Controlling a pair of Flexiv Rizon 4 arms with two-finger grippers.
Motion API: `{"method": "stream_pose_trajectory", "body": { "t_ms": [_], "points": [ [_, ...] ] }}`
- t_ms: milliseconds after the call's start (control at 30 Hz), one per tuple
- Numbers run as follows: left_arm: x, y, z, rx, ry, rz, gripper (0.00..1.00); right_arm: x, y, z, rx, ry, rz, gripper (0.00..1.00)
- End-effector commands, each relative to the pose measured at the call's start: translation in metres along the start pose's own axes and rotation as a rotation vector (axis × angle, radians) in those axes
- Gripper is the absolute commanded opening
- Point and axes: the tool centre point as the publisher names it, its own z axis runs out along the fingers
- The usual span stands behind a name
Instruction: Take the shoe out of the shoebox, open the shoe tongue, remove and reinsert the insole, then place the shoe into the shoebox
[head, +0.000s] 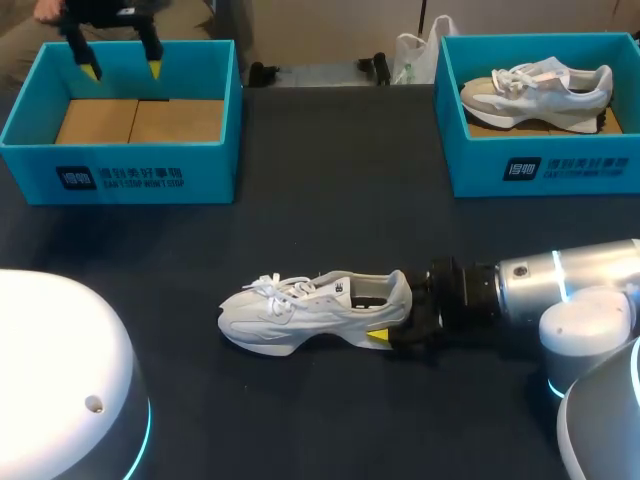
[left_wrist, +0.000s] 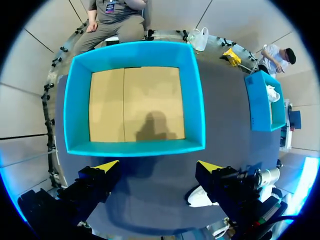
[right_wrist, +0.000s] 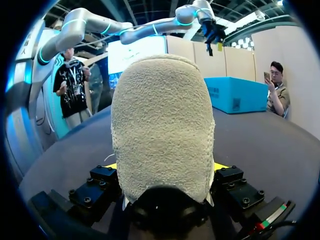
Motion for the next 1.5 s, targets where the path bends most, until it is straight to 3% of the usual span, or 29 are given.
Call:
{"method": "stream_pose_trajectory", "body": {
  "t_ms": [33, 300, 400, 867, 933, 1100, 1200, 1367, 1500],
  "points": [
    [0.027, 0.039, -0.001, 0.059, -0.014, -0.003, 1.0, 0.0, 0.001, 0.001, 0.007, 0.001, 0.001, 0.0],
    [0.082, 0.077, 0.009, 0.096, 0.024, 0.027, 1.0, 0.0, 0.001, 0.001, 0.007, 0.001, 0.001, 0.0],
    [0.099, 0.084, 0.012, 0.056, 0.033, 0.028, 1.0, 0.0, 0.001, 0.001, 0.007, 0.001, 0.001, 0.0],
    [0.099, 0.084, 0.012, 0.056, 0.033, 0.028, 1.0, 0.0, 0.001, 0.001, 0.007, 0.001, 0.001, 0.0],
    [0.106, 0.1, 0.013, 0.081, 0.042, 0.054, 1.0, 0.0, 0.001, 0.001, 0.007, 0.001, 0.001, 0.0],
    [0.14, 0.141, 0.025, 0.038, 0.074, 0.116, 1.0, 0.0, 0.001, 0.001, 0.007, 0.001, 0.001, 0.0],
    [0.163, 0.168, 0.033, 0.071, 0.044, 0.172, 1.0, 0.0, 0.001, 0.001, 0.007, 0.001, 0.001, 0.0],
    [0.199, 0.195, 0.051, 0.083, 0.007, 0.227, 1.0, 0.0, 0.001, 0.001, 0.007, 0.001, 0.001, 0.0],
    [0.222, 0.208, 0.066, 0.045, 0.003, 0.266, 1.0, 0.0, 0.001, 0.001, 0.007, 0.001, 0.001, 0.0]
  ]
}}
